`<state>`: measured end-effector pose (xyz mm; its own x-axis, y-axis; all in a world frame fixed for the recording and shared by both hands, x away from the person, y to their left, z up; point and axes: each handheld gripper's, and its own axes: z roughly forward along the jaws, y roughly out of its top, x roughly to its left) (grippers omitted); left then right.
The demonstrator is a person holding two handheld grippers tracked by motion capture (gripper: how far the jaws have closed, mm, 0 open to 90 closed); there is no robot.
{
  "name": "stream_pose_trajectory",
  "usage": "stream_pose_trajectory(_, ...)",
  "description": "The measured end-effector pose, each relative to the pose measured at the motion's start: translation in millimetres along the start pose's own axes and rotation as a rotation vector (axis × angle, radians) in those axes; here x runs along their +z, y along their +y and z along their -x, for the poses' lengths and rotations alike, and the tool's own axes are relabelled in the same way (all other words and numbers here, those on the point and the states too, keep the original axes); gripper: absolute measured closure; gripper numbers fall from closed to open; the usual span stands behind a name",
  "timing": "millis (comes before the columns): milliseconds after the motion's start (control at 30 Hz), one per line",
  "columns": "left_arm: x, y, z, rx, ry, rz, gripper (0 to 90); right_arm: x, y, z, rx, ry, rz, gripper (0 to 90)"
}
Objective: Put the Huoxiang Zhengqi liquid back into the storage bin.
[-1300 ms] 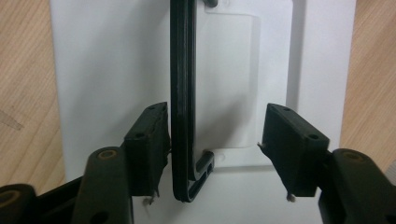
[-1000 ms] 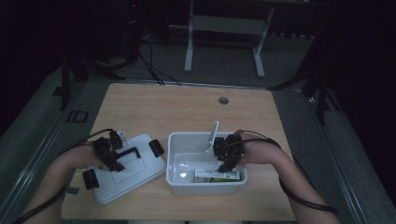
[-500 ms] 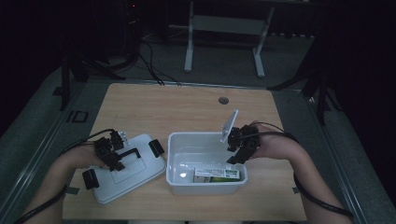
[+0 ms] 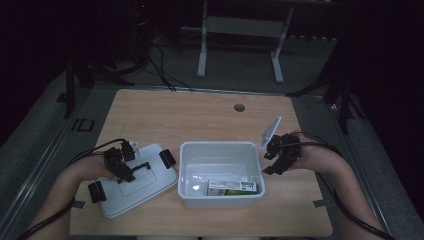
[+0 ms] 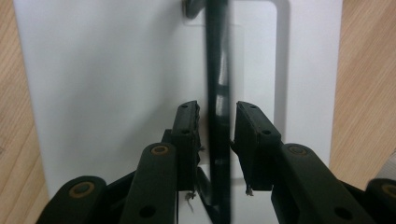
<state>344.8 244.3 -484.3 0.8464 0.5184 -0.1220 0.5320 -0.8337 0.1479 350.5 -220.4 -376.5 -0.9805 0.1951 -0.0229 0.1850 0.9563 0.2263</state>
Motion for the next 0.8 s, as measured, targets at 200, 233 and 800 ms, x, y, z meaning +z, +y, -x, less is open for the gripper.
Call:
stream_pose_trajectory(200, 0.9, 0.3, -0.8, -0.005, 0.001, 0.007, 76.4, 16.3, -18.8, 8.7, 0.05, -0.012, 0.001, 37.6)
stream_pose_trajectory(233, 0.9, 0.3, -0.8, -0.005, 0.001, 0.007, 77.5, 16.3, -18.8, 8.7, 0.05, -0.012, 0.001, 37.6)
stream_pose_trajectory(800, 0.6, -4.9, -7.4, -0.028, -0.004, 0.029, 84.1, 66.4, -57.9, 21.8, 0.121, 0.003, -0.084, 16.3)
